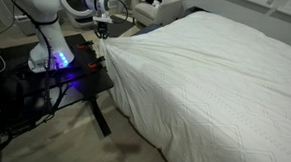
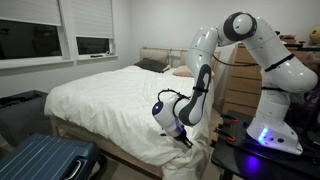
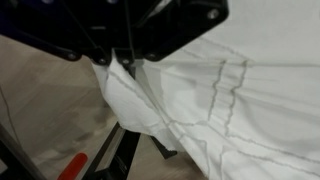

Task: Straighten the duvet on the bottom right corner of the bed

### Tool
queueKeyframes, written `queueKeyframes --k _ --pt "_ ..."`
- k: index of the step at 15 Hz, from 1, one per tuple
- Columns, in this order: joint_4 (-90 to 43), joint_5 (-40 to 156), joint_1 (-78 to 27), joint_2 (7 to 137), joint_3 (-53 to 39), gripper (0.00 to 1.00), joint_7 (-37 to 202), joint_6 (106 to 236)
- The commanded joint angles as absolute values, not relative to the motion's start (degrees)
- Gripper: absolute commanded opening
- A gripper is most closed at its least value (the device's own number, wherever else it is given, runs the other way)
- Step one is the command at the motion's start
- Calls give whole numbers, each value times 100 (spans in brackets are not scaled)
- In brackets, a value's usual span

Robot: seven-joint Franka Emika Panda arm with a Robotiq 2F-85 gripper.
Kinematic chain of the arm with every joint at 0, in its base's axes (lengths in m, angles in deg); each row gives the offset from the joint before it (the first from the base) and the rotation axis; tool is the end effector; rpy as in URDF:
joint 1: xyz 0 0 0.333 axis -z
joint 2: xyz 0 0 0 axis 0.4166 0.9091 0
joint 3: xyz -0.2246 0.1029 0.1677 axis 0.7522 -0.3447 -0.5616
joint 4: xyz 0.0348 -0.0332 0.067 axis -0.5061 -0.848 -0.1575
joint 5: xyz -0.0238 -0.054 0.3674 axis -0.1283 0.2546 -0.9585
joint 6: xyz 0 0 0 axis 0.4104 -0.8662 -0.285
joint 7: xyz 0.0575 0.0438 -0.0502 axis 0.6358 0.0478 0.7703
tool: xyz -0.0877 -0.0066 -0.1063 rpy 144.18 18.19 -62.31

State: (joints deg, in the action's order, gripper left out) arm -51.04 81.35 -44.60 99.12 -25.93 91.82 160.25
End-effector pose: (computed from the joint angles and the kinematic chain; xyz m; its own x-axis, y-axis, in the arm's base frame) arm 0.3615 0.2498 0.0159 0.3724 0.7234 -0.5813 0.8606 -0.5037 -0.0755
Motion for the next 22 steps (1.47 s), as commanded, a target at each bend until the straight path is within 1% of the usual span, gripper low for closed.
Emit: queueKeyframes --k 1,2,3,5,6,7,8,12,13,19,22 --pt "-5031 7453 -4814 9969 -2947 1 8369 16535" --pt "-5026 7442 -4840 9979 -2928 29 8178 16561" --pt "-5023 7461 -4901 9984 -2884 31 7956 16642" --pt "-4857 7183 -5278 10112 -2917 43 7543 17138" --pt "-4633 7111 -5614 10224 -2896 52 7271 17219" --pt "-4466 7087 -5876 10273 -2807 59 7061 17277" --pt "-4524 7045 -6106 10109 -2770 68 6806 17318" --pt "-4399 7201 -6726 9838 -1923 96 6170 17891" --pt "-4426 7229 -6768 9732 -1678 100 6109 18043" --pt "-4222 7644 -7027 9438 -248 100 5304 18285" --pt "-4242 8003 -7065 9169 303 100 4649 18215"
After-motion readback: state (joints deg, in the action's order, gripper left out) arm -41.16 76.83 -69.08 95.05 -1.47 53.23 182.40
